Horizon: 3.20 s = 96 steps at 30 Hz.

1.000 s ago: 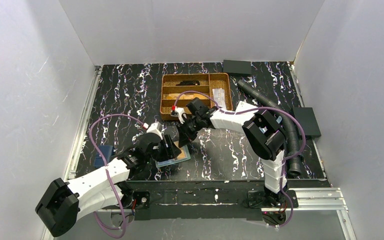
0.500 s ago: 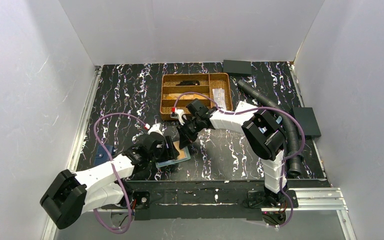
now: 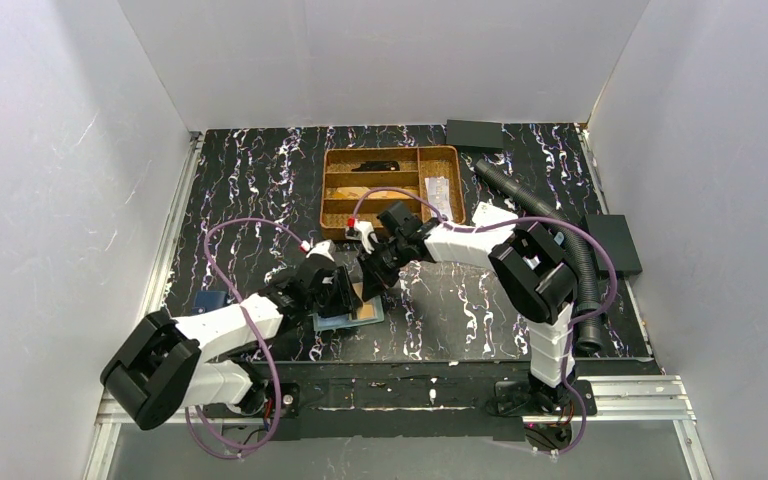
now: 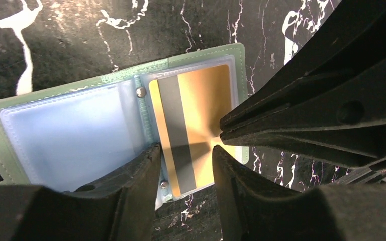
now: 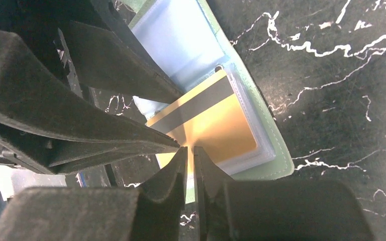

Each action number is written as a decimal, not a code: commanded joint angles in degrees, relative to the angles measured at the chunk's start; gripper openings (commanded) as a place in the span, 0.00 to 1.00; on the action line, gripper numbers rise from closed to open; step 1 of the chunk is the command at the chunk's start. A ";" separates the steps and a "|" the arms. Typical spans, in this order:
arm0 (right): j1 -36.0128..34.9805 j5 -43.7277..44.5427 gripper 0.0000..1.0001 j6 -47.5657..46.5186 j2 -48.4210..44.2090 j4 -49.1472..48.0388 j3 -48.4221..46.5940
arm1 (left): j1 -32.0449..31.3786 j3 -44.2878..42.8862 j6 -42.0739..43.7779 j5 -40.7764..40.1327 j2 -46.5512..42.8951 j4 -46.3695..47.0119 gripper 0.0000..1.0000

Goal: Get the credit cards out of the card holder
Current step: Remove the credit card from the card holder.

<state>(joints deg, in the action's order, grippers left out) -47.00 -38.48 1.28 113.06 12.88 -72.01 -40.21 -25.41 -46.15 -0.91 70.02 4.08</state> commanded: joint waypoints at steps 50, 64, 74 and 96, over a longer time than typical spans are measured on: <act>7.02 4.91 0.38 30.70 -14.84 -30.26 25.53 | -0.14 4.31 -5.42 8.21 3.51 14.73 0.41; 6.16 8.76 0.36 30.84 -15.63 -27.61 26.17 | -0.12 4.84 -5.61 8.04 3.63 14.97 0.42; 5.76 9.99 0.36 31.40 -15.50 -27.21 26.64 | -0.09 5.09 -5.74 7.94 3.56 15.00 0.42; 5.48 7.56 0.36 36.01 -12.85 -30.00 27.36 | -0.13 5.41 -5.81 8.79 4.57 16.06 0.46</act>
<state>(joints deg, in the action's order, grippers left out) -41.01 -29.63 35.88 98.87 -15.05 -45.19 -40.23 -21.04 -52.31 7.99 73.82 20.16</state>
